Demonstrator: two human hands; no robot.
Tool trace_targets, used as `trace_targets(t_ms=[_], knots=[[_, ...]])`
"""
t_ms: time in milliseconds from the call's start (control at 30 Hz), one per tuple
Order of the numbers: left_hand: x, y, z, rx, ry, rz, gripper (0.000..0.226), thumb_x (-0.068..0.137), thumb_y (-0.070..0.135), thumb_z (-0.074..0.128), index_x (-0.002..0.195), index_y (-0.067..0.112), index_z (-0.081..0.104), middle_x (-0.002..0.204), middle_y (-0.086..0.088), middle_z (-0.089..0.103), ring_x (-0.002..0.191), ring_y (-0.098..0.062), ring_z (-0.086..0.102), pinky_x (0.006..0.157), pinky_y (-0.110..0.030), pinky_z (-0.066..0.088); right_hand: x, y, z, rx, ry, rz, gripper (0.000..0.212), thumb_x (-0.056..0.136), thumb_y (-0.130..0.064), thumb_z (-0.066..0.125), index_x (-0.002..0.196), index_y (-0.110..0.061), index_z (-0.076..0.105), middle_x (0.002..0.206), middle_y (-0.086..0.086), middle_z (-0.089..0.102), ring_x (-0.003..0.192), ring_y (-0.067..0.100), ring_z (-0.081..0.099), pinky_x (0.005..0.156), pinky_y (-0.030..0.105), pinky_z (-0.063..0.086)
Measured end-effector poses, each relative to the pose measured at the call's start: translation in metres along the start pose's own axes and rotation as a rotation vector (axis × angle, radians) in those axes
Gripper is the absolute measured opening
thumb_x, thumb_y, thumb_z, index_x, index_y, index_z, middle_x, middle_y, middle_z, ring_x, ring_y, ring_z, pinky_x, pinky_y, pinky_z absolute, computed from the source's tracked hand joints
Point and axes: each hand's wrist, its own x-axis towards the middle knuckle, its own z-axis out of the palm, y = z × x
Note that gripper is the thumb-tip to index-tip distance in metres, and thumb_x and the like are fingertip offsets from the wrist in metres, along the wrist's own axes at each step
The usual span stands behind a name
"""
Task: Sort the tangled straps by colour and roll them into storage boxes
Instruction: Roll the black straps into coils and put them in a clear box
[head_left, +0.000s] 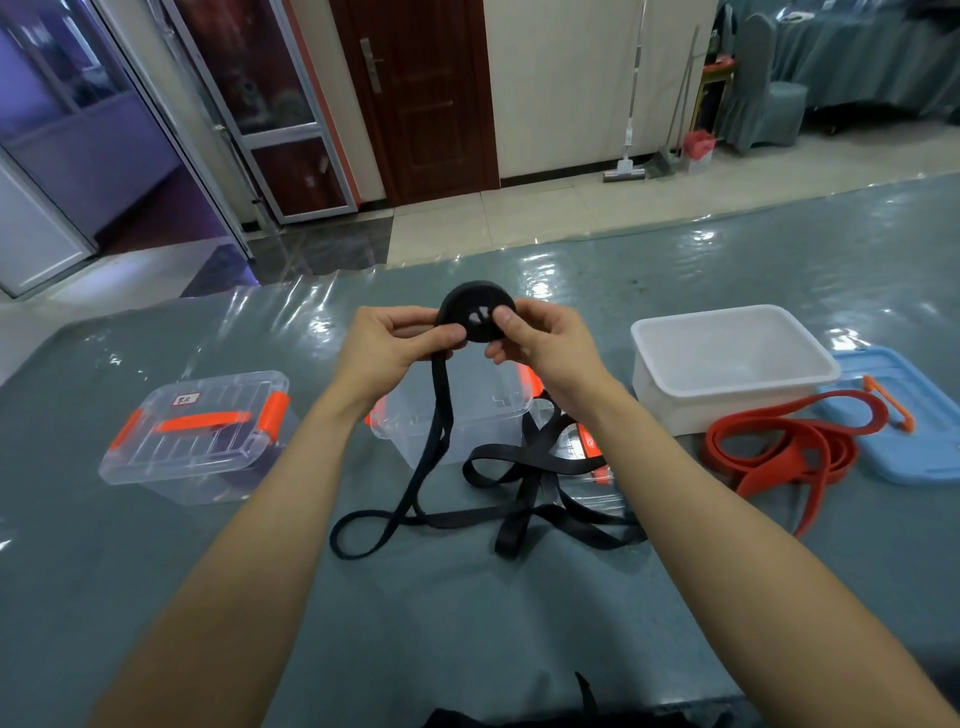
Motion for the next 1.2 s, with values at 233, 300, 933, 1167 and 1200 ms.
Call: trace_targets(t_ms=[233,300,933,1167,1200], knots=[[0.000,-0.005,0.007,-0.079,0.016,-0.061,0.040,0.074,0.036,0.095,0.105,0.013,0.086,0.102,-0.017,0.084,0.094,-0.033,0.083,0.087,-0.035,0.067,-0.004,0.015,0.008,0.275,0.044,0.098,0.022,0.106,-0.013,0.067,0.120,0.004,0.072,0.092,0.012,0.077,0.073,0.019,0.070,0.075,0.027,0.060],[-0.001,-0.008,0.012,-0.103,0.019,-0.073,0.041,0.072,0.037,0.096,0.105,0.015,0.087,0.104,-0.016,0.084,0.092,-0.032,0.082,0.088,-0.034,0.066,-0.007,0.020,0.014,0.344,0.060,0.116,0.027,0.107,-0.014,0.066,0.124,0.007,0.070,0.094,0.013,0.077,0.073,0.018,0.071,0.078,0.027,0.061],[0.031,0.026,-0.033,0.792,-0.538,-0.179,0.022,0.074,0.054,0.093,0.092,0.044,0.086,0.085,0.011,0.083,0.087,-0.006,0.080,0.080,-0.023,0.057,0.009,-0.008,0.008,-0.731,-0.415,0.052,0.016,0.090,-0.030,0.088,0.097,-0.019,0.080,0.084,-0.004,0.080,0.066,0.020,0.078,0.063,0.031,0.060],[0.011,-0.003,-0.033,0.201,-0.176,-0.058,0.048,0.064,0.049,0.100,0.105,0.027,0.088,0.101,-0.006,0.085,0.095,-0.025,0.083,0.090,-0.030,0.064,0.012,-0.022,-0.005,-0.179,-0.196,0.040,0.023,0.089,-0.014,0.086,0.108,-0.002,0.080,0.093,0.023,0.080,0.072,0.032,0.079,0.072,0.031,0.065],[0.010,-0.005,-0.029,0.122,-0.124,-0.034,0.051,0.062,0.049,0.101,0.105,0.025,0.088,0.101,-0.009,0.085,0.094,-0.029,0.083,0.088,-0.030,0.065,0.013,-0.024,-0.004,-0.118,-0.181,0.037,0.027,0.088,-0.015,0.085,0.109,-0.001,0.079,0.095,0.023,0.080,0.073,0.032,0.078,0.072,0.031,0.065]])
